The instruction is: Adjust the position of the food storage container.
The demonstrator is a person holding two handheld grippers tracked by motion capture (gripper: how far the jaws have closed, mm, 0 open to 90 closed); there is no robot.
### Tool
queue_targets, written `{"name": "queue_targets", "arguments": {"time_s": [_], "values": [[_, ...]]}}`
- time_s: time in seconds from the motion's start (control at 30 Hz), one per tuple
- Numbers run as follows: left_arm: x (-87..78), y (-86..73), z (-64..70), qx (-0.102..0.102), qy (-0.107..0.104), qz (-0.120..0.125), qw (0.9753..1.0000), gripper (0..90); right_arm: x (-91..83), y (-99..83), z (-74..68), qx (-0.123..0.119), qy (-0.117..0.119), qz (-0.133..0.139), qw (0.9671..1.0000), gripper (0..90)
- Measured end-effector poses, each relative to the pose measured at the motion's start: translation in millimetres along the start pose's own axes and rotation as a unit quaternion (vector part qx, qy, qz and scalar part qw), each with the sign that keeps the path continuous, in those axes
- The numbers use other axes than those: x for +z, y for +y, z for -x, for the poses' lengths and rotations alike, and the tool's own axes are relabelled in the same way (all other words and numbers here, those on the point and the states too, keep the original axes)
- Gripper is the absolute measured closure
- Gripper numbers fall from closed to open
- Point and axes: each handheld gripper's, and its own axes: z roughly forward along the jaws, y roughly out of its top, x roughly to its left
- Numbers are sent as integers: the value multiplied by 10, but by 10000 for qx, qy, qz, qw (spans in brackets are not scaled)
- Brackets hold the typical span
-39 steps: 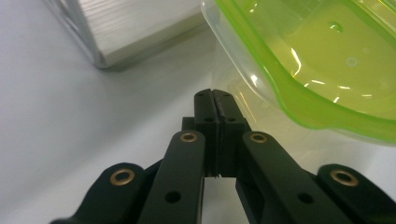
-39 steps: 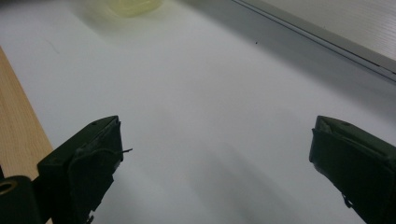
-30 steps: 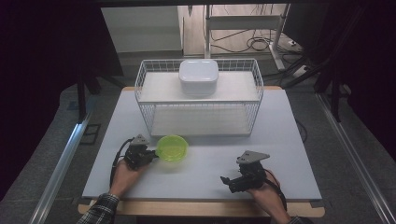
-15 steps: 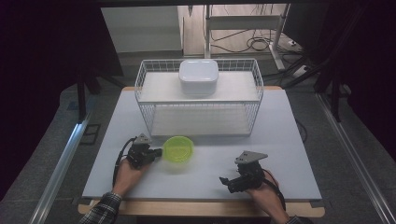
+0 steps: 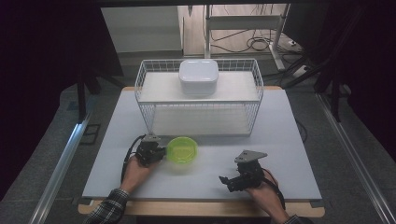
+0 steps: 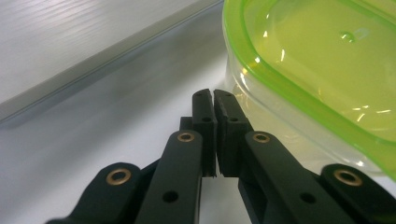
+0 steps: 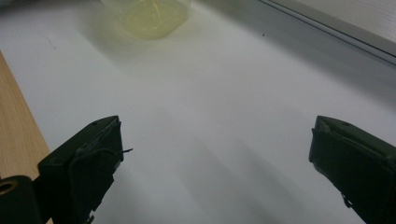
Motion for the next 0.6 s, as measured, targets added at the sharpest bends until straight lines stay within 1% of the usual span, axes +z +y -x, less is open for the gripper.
{"name": "queue_targets", "arguments": {"time_s": [0.3, 0.4, 0.47, 0.53, 0.6], "values": [[111, 54, 195, 202, -219, -127, 9995, 878, 3, -2, -3, -5, 1, -18, 10000, 31], [157, 70, 286, 341, -321, -202, 9987, 875, 5, -3, -8, 1, 7, -15, 10000, 31], [181, 76, 341, 383, -370, -269, 9982, 872, 6, -3, -11, 7, 14, -15, 10000, 31], [215, 87, 406, 499, -407, -348, 9973, 870, 5, -4, -11, 3, 17, -19, 10000, 31], [246, 91, 459, 495, -454, -365, 9971, 869, 4, -5, -12, -11, 18, -26, 10000, 31]]}}
